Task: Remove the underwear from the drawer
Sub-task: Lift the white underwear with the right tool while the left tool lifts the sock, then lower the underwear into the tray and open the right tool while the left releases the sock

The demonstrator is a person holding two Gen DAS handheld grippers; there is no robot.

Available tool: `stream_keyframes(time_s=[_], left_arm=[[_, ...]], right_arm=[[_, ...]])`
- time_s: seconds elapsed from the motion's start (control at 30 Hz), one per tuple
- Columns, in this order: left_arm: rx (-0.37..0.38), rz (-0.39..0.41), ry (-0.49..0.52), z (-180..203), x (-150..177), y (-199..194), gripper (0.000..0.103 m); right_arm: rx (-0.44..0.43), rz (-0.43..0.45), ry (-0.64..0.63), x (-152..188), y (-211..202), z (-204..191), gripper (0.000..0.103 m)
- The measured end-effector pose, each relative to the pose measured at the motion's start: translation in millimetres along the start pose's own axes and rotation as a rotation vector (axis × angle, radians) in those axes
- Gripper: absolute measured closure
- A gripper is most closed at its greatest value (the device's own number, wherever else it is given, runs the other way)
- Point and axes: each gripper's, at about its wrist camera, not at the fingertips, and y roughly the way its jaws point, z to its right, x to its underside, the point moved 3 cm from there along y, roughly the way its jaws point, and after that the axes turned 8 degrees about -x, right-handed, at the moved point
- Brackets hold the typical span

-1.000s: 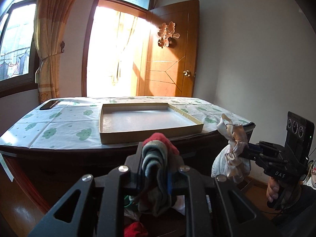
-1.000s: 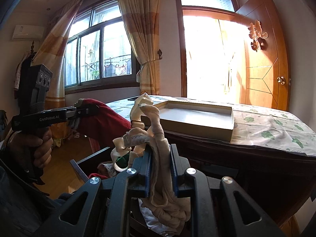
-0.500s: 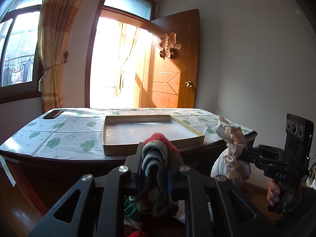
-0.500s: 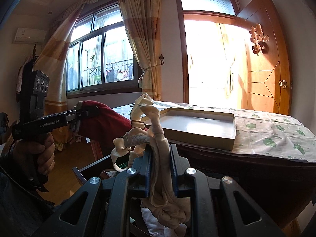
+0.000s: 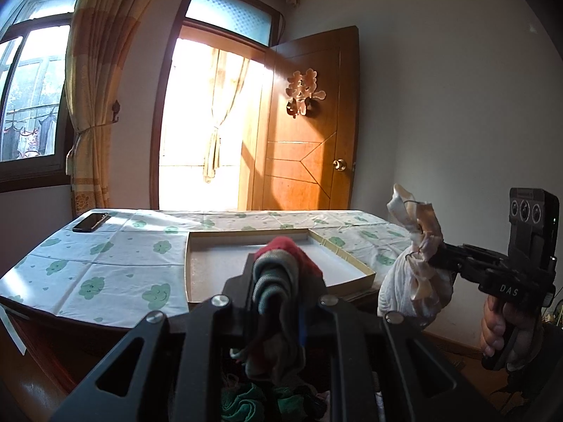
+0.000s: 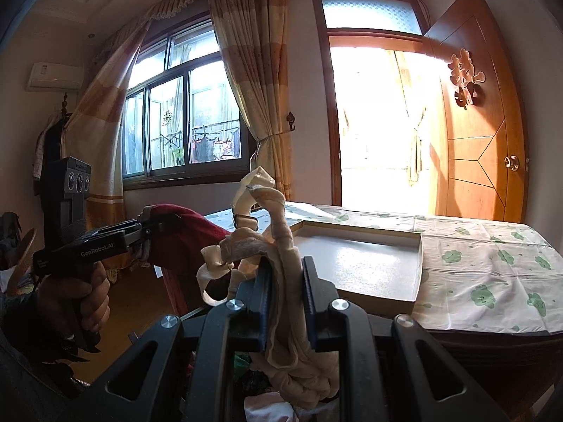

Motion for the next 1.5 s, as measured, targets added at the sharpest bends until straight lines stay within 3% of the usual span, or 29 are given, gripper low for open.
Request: stream_keyframes(time_s=[0.33,0.6,1.23,1.5], left_arm=[[-0.038,-0.01,-0.007,-23.6,-35.5,60.0,0.088],[-0.087,-0.037,0.001,-38.8,-52.0,116.9,0.088],[-0.184,-0.106,0.05,-56.0,-68.9,250.2,0.088],[-0.186,-0.189,0.032,-59.0,-62.2,287.9,0.088]], right_arm=[[0.025,-0.021,0.024,-42.7,32.8,49.7,0.085],[0.052,-0.064,0.059,-57.7,69.7,89.1,0.085],[0.129,-0.275,0.21,-60.9,185.6,193.6,0.085],[0.177,-0.36,0.297,-61.0,223.5,235.6,0.085]])
